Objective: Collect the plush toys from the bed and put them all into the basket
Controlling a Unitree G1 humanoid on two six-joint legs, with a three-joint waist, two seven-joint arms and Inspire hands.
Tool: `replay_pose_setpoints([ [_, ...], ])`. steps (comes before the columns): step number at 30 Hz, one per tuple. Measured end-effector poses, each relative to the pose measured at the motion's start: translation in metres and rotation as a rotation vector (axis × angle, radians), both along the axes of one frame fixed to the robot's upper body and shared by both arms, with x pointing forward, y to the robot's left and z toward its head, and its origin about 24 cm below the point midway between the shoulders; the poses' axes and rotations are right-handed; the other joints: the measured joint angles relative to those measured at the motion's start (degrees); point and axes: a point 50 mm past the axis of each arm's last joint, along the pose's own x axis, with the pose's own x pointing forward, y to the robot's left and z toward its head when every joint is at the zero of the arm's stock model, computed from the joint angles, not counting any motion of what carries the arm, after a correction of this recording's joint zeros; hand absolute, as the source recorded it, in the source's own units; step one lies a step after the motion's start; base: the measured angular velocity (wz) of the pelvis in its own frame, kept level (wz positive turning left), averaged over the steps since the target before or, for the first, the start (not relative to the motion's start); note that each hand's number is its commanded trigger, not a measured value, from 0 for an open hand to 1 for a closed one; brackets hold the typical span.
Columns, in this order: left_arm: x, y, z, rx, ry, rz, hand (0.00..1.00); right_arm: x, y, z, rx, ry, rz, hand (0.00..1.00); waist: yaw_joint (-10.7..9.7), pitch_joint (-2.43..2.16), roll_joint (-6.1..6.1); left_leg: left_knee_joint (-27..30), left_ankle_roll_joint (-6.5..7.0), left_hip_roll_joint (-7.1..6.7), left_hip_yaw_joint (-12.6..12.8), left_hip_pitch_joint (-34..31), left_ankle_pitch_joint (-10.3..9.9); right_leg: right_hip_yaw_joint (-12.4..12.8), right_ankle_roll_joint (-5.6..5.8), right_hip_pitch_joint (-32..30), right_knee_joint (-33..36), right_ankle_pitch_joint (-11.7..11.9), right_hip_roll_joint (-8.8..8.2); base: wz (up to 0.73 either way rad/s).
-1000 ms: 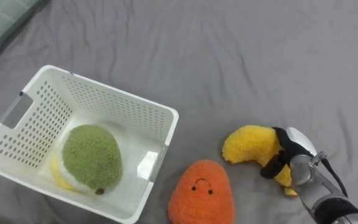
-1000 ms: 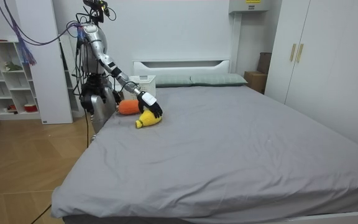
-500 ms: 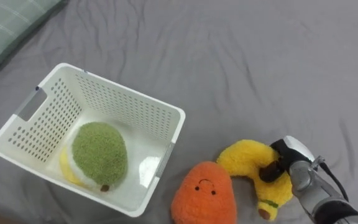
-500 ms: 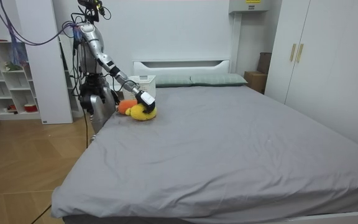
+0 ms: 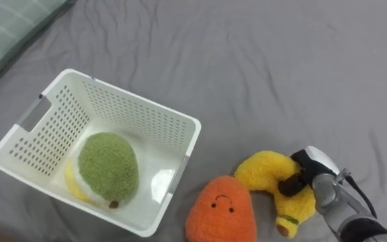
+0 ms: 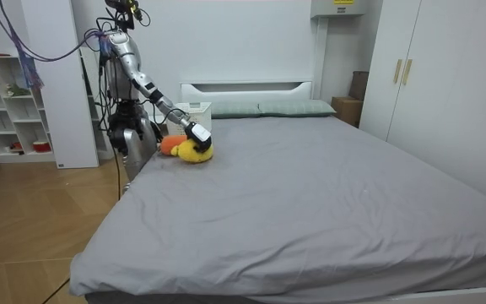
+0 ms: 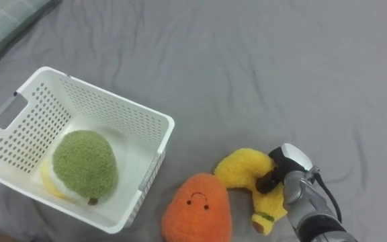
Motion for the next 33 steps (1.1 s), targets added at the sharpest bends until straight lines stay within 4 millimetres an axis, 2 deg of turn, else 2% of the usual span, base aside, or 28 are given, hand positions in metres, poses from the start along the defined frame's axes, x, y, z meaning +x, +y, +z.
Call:
replay_pose_setpoints([
  [6,-0.005,0.001,0.001,0.000,-0.002,0.011,0.00,0.004,0.000,0.005,0.019,-0.037,-0.014,1.00,-0.23,-0.17,-0.20,0.01,-0.03,0.01,0.04,0.40,0.02,0.07,0.00,0.28,0.17,0.00,-0.01,0.00],
  [12,-0.013,0.002,0.001,0.003,0.005,0.015,0.00,0.027,0.012,0.036,0.031,-0.206,0.052,1.00,-1.56,-0.53,-0.27,-0.10,-0.03,0.02,0.41,1.48,0.02,0.50,0.00,1.27,0.12,0.00,0.00,-0.02],
  [13,-0.017,0.003,0.001,0.007,0.009,0.020,0.00,0.031,0.016,0.043,0.029,-0.247,0.075,1.00,-1.73,-0.78,-0.42,-0.32,-0.03,0.05,0.55,2.00,0.02,0.47,0.01,1.60,0.13,0.00,0.00,0.00],
  [17,-0.023,0.008,0.001,0.016,0.016,0.055,0.00,0.037,0.021,0.059,0.031,-0.331,0.107,1.00,-2.28,-0.95,-0.57,-0.81,-0.03,0.03,0.85,4.82,0.02,0.60,0.07,4.39,-0.69,0.02,0.01,-0.04],
  [20,-0.021,0.008,0.002,0.015,0.008,0.057,0.00,0.040,0.023,0.067,0.020,-0.365,0.120,1.00,-2.78,-1.27,-0.24,-0.84,-0.03,0.06,0.81,5.78,-0.01,0.62,0.10,5.39,-0.60,0.03,0.04,0.00],
  [24,-0.020,0.007,0.002,-0.002,-0.003,0.067,0.00,0.043,0.026,0.089,-0.005,-0.456,0.163,1.00,-3.52,-1.65,0.51,-0.78,-0.03,0.05,0.95,6.12,0.00,1.02,0.07,5.54,0.14,0.03,0.02,-0.02],
  [29,-0.011,0.004,0.003,-0.017,-0.033,0.083,0.00,0.045,0.034,0.102,-0.001,-0.515,0.200,1.00,-3.46,-1.47,0.76,-0.85,0.01,-0.04,1.10,6.93,-0.02,1.99,0.14,6.31,0.27,-0.01,0.04,-0.04],
  [33,-0.010,0.004,0.003,-0.023,-0.037,0.095,0.00,0.048,0.043,0.120,-0.002,-0.575,0.237,1.00,-3.11,-1.28,1.04,-1.13,0.03,0.00,1.41,7.55,-0.02,2.19,0.14,6.32,0.32,-0.01,0.04,-0.06],
])
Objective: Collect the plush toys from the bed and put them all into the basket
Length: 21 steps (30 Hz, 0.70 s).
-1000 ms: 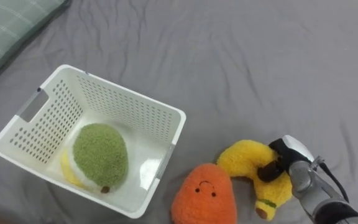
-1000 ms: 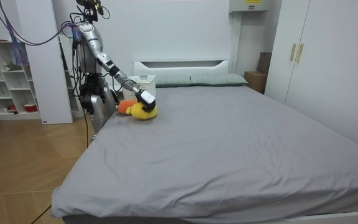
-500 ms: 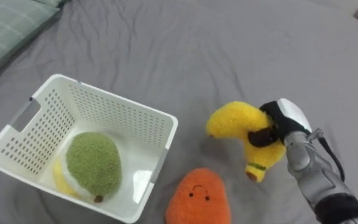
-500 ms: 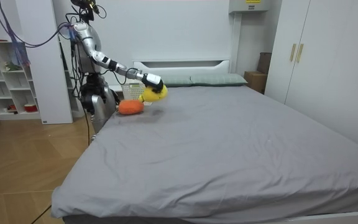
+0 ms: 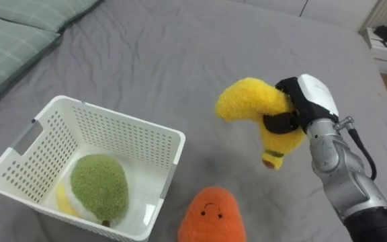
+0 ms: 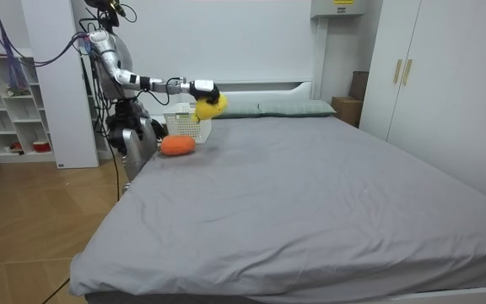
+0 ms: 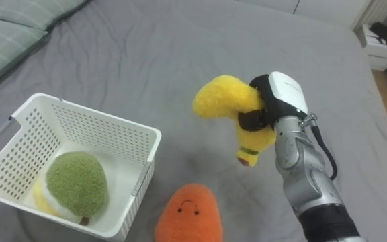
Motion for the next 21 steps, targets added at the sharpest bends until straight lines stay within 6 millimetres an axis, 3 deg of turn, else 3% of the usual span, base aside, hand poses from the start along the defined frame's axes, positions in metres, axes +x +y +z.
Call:
replay_pose_setpoints([
  [7,0.004,-0.007,-0.001,-0.017,-0.013,0.003,0.00,0.001,0.017,0.024,0.037,-0.096,0.065,1.00,1.55,0.36,0.01,-0.93,0.00,0.04,0.79,0.88,0.01,1.01,0.04,0.01,-0.11,-0.02,0.24,-0.06],
  [15,0.004,-0.006,-0.001,-0.008,-0.008,-0.008,0.00,-0.001,0.033,0.050,0.059,-0.165,0.138,1.00,1.86,0.33,-0.32,-1.19,0.01,0.08,0.76,0.87,0.01,0.61,0.09,-0.06,-0.21,-0.05,0.19,0.00],
  [21,0.006,-0.007,0.000,-0.007,-0.014,-0.012,0.00,-0.003,0.048,0.047,0.054,-0.116,0.206,1.00,2.83,0.27,-0.43,-1.37,0.01,0.09,0.86,0.69,0.01,0.51,0.10,-0.06,-0.01,-0.05,0.14,0.00],
])
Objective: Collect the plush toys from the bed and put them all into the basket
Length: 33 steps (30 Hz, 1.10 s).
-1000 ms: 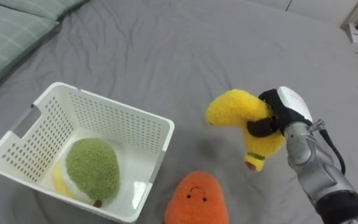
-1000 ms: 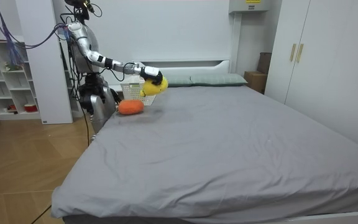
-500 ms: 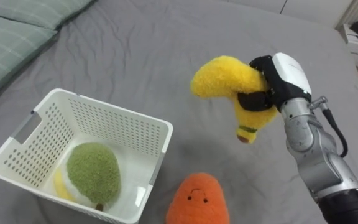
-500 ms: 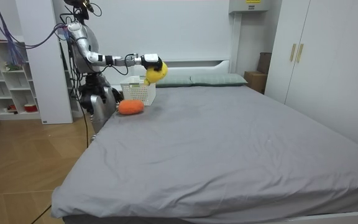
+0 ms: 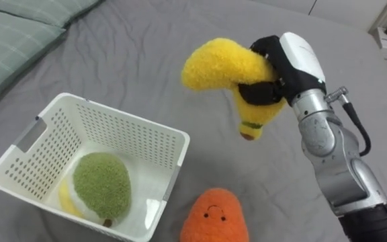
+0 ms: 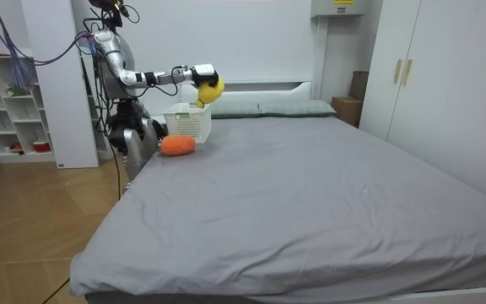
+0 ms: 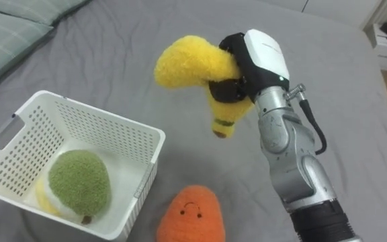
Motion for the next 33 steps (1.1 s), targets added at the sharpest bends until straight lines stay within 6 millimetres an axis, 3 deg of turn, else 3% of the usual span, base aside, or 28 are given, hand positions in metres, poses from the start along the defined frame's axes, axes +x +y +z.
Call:
replay_pose_setpoints([
  [11,0.007,-0.001,0.002,0.030,-0.009,-0.044,0.00,-0.002,0.033,0.003,0.023,0.035,0.129,1.00,2.98,-0.05,-0.78,-0.05,0.01,-0.05,-0.37,-0.08,0.01,-0.46,0.04,0.12,-0.13,-0.02,-0.01,0.01],
  [14,0.010,-0.001,0.002,0.032,-0.017,-0.046,0.00,-0.004,0.043,0.000,0.013,0.057,0.174,1.00,3.68,0.06,-1.13,-0.05,0.02,-0.06,-0.72,-0.26,0.01,-0.77,0.04,0.15,-0.15,-0.02,-0.04,0.06],
  [16,0.012,0.000,0.003,0.036,-0.021,-0.048,0.00,-0.006,0.052,-0.001,0.005,0.070,0.212,1.00,4.16,0.40,-1.59,0.03,0.01,-0.10,-1.07,-0.52,0.02,-1.00,0.04,0.13,-0.24,-0.02,-0.05,0.07],
  [19,0.016,-0.002,0.003,0.035,-0.026,-0.061,0.00,-0.007,0.059,-0.003,0.011,0.089,0.231,1.00,4.94,0.39,-1.69,0.03,0.03,-0.15,-1.77,-0.72,0.03,-2.40,0.05,0.24,-0.24,-0.02,-0.19,0.11],
  [26,0.014,-0.001,0.003,0.033,-0.007,-0.057,0.00,-0.011,0.074,-0.006,-0.021,0.114,0.289,1.00,6.57,0.50,-1.56,0.07,0.04,-0.28,-2.25,-1.24,0.04,-3.07,0.06,0.32,-0.97,-0.01,-0.20,0.04],
  [27,0.013,-0.001,0.002,0.031,-0.001,-0.056,0.00,-0.011,0.076,-0.007,-0.022,0.126,0.293,0.88,6.61,0.53,-1.52,0.17,0.03,-0.32,-2.67,-1.54,0.04,-3.55,0.06,0.31,-1.05,-0.02,-0.23,0.16],
  [28,0.013,-0.001,0.002,0.027,0.004,-0.057,0.00,-0.012,0.077,-0.008,-0.019,0.131,0.292,0.82,6.79,0.52,-1.55,0.29,0.03,-0.35,-3.00,-1.70,0.04,-3.82,0.07,0.29,-1.08,-0.02,-0.25,0.14],
  [29,0.012,-0.002,0.002,0.023,0.007,-0.058,0.00,-0.012,0.078,-0.008,-0.015,0.133,0.291,0.62,6.96,0.56,-1.49,0.32,0.02,-0.35,-3.00,-1.74,0.04,-3.83,0.07,0.26,-1.09,-0.02,-0.25,0.05],
  [30,0.012,-0.002,0.001,0.019,0.013,-0.059,0.00,-0.012,0.080,-0.008,-0.007,0.135,0.293,0.32,7.35,0.59,-1.45,0.32,0.02,-0.36,-2.98,-1.84,0.04,-3.78,0.09,0.14,-1.10,-0.03,-0.24,0.00],
  [31,0.013,-0.002,0.001,0.018,0.017,-0.058,0.00,-0.012,0.082,-0.008,-0.001,0.137,0.296,0.22,7.78,0.60,-1.45,0.34,0.02,-0.36,-2.99,-1.95,0.04,-3.81,0.10,0.04,-1.11,-0.04,-0.24,0.00],
  [32,0.013,-0.002,0.001,0.017,0.017,-0.059,0.00,-0.013,0.083,-0.008,0.003,0.138,0.297,0.00,7.96,0.59,-1.45,0.36,0.02,-0.36,-3.00,-1.98,0.04,-3.83,0.10,0.03,-1.12,-0.04,-0.24,0.00],
  [33,0.014,-0.002,0.001,0.016,0.018,-0.059,0.00,-0.013,0.084,-0.008,0.010,0.139,0.298,0.00,8.13,0.59,-1.45,0.38,0.02,-0.38,-3.05,-2.02,0.04,-3.92,0.11,0.03,-1.12,-0.05,-0.26,0.00],
])
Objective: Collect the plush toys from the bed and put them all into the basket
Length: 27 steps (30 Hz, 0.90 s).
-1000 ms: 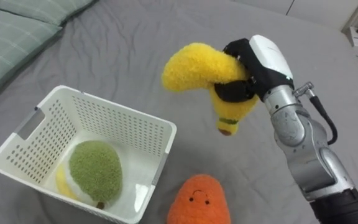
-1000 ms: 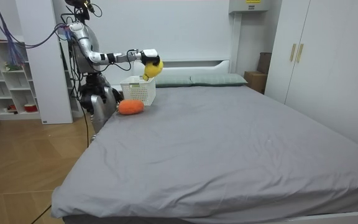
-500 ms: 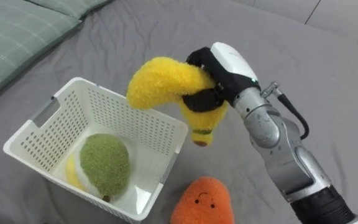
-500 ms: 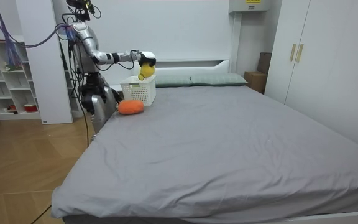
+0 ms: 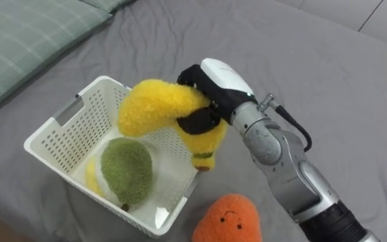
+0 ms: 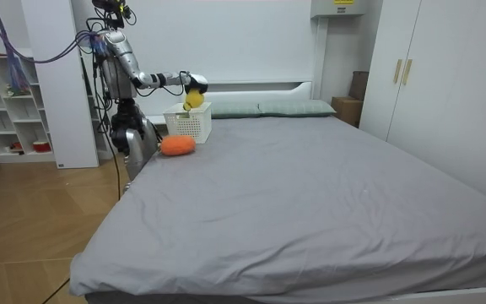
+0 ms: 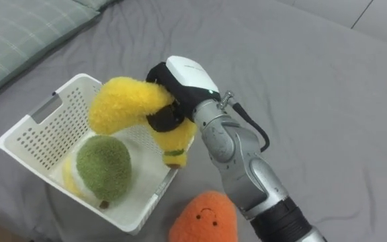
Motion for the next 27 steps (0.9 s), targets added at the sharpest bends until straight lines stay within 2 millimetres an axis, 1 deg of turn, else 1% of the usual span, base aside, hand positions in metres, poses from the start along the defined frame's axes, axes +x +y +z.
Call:
replay_pose_setpoints([
  [4,-0.0007,0.0002,-0.0005,0.000,0.017,0.004,0.00,-0.0006,0.0046,0.0002,0.020,0.010,-0.001,0.00,0.25,-0.01,-0.02,0.26,0.00,-0.10,-0.18,-0.29,0.00,-0.20,0.02,-0.03,0.00,-0.01,-0.09,0.01],
  [11,0.0011,-0.0019,-0.0007,-0.010,0.018,0.001,0.00,-0.0005,0.0045,-0.0006,0.023,0.017,-0.004,0.00,0.29,-0.05,-0.08,0.59,0.02,-0.61,-0.76,-0.58,0.01,-0.82,0.04,0.00,0.02,-0.03,-0.23,0.03],
  [21,0.0023,-0.0035,-0.0008,-0.004,0.020,-0.019,0.00,-0.0005,0.0045,-0.0006,0.024,0.016,-0.004,0.00,0.28,-0.09,-0.13,0.61,0.05,-0.67,-0.83,-0.59,0.03,-1.06,0.07,0.03,0.03,-0.04,-0.29,0.00],
  [27,0.0031,-0.0043,-0.0008,-0.006,0.019,-0.020,0.00,-0.0009,0.0053,-0.0015,0.020,0.017,-0.001,0.00,0.27,-0.01,-0.02,0.64,0.06,-0.67,-0.83,-0.57,0.03,-1.04,0.07,0.04,0.03,-0.04,-0.29,0.00],
])
